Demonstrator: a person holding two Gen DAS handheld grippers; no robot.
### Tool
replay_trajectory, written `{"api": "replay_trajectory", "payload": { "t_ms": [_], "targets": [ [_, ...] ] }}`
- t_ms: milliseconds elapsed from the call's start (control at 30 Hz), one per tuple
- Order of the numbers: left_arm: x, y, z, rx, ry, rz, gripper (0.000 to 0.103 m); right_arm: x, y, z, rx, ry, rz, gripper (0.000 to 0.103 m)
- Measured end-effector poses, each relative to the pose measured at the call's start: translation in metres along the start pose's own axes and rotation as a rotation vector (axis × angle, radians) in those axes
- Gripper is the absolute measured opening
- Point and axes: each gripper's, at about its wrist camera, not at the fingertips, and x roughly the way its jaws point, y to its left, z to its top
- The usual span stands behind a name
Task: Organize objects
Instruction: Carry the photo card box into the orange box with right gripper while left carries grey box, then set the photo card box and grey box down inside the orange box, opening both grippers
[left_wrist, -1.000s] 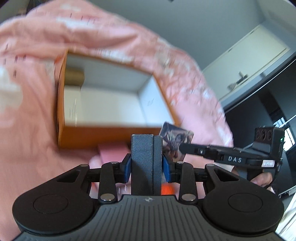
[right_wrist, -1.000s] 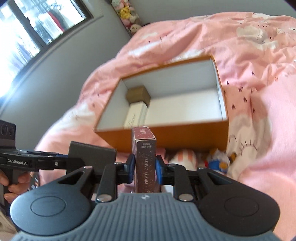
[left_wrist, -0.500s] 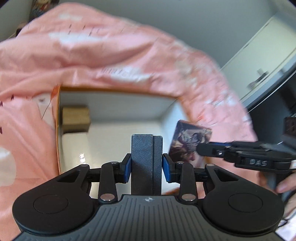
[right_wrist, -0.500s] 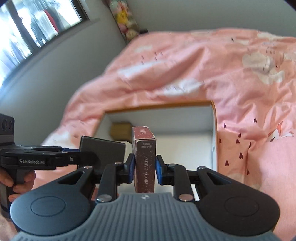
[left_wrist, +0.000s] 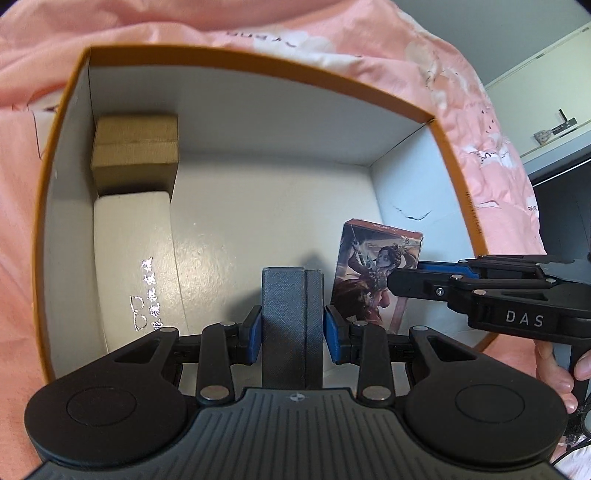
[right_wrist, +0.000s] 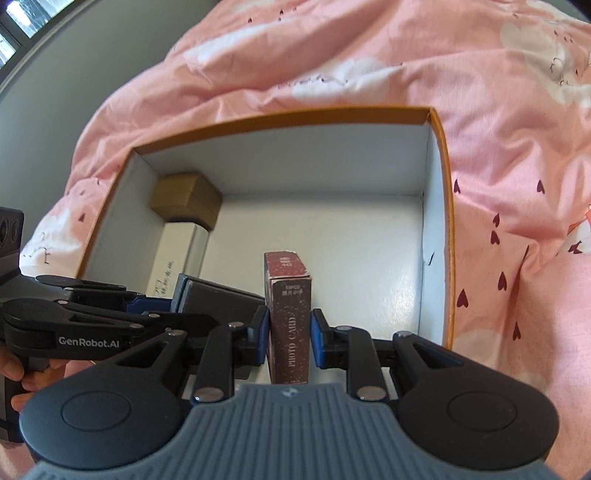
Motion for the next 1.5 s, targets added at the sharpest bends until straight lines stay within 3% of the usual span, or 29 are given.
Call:
{"api": "replay_trajectory", "payload": {
  "t_ms": [100,300,433,633,800,1067,1300,1500],
  "targets": [
    [0.000,0.003,-0.001,-0.013,0.017,0.000,0.039,0.006,-0.001,0.002,-0.009,0.018,-0.004,0.024],
    [-0.010,-0.007,-0.004,0.073,0.001,0.120,0.053,0.010,-0.003,0.005,-0.003,0.030,-0.005,0.024],
    [-0.023,-0.009,-0.006,0.095,-0.026,0.143,0.054,0.010,-0.001,0.006,-0.008,0.030,-0.003,0.024],
    [-0.021,-0.009,-0.002,0.100,-0.013,0.163,0.051,0.014,-0.002,0.009,0.014,0.053,0.017,0.024],
    [-0.008,-0.008,-0.004,0.103,0.028,0.182,0.036,0.018,-0.005,0.014,0.063,0.091,0.088,0.024],
    [-0.009,-0.004,-0.005,0.083,0.016,0.162,0.035,0.030,-0.012,0.025,0.089,0.108,0.096,0.024],
    [-0.017,-0.007,0.004,0.117,-0.034,0.146,0.036,0.042,-0.007,0.028,-0.008,0.138,-0.027,0.028],
    [-0.009,-0.017,0.013,0.175,-0.057,0.157,0.035,0.046,-0.012,0.027,0.010,0.164,-0.022,0.028]
  ]
}}
